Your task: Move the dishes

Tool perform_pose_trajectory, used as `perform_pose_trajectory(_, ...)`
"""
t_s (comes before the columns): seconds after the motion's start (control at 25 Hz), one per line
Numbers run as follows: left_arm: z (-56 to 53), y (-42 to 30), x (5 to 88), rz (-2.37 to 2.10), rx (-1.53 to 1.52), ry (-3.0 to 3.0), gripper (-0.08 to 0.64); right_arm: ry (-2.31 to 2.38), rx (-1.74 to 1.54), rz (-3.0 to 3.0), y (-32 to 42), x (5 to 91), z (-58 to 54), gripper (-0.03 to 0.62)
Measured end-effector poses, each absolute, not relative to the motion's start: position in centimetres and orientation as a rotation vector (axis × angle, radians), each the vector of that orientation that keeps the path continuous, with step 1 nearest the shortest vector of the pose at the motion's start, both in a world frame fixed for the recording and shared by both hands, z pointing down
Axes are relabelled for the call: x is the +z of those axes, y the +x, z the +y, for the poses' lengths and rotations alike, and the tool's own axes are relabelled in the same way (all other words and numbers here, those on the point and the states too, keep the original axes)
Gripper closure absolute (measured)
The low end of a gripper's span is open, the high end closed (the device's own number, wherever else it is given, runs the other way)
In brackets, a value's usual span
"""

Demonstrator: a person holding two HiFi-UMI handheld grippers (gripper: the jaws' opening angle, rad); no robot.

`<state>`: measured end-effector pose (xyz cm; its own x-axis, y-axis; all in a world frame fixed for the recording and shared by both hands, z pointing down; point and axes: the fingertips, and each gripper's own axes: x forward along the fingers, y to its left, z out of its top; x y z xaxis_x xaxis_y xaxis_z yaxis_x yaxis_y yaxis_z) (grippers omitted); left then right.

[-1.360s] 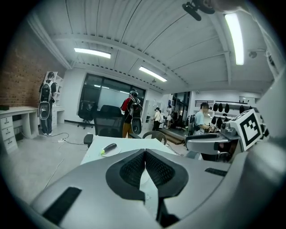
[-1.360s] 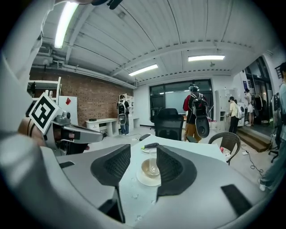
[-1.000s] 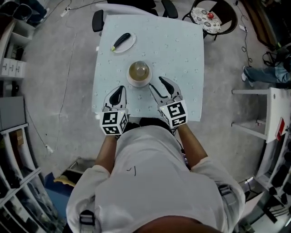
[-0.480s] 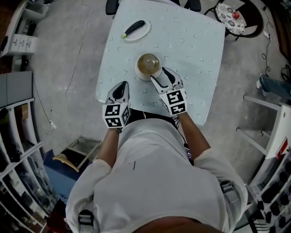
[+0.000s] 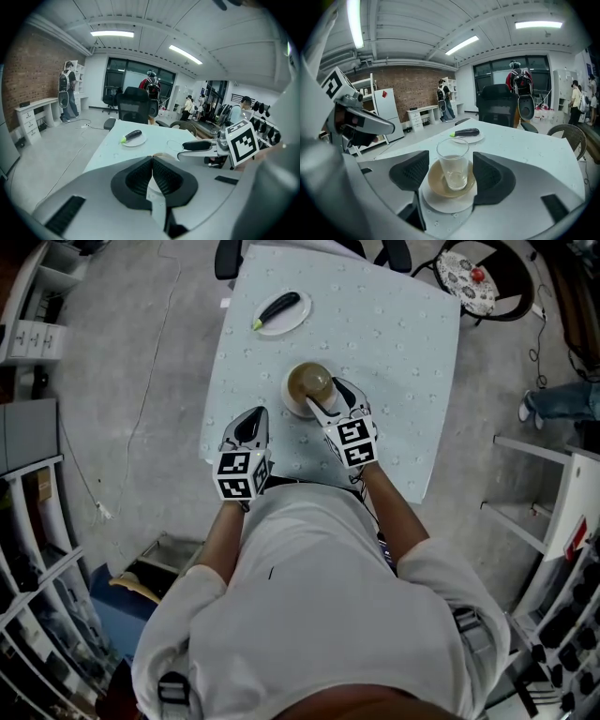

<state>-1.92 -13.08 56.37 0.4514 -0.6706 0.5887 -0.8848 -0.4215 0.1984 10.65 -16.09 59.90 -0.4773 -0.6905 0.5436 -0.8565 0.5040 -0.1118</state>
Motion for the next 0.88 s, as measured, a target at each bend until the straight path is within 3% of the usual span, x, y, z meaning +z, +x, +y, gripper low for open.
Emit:
perform_pose_trajectory(0.4, -16.4, -4.8, 56.9, -1.229, 0.612, 2.250, 0.540, 1.322, 0.553, -2.246, 8.6, 61.9, -19.5, 0.279)
perform_pose_trajectory(0.88, -17.1, -5.3, 57.8, -1.191, 0.607, 2.256, 0.540, 1.333, 0.520, -2.200, 8.6, 62.7, -20.1, 0.314)
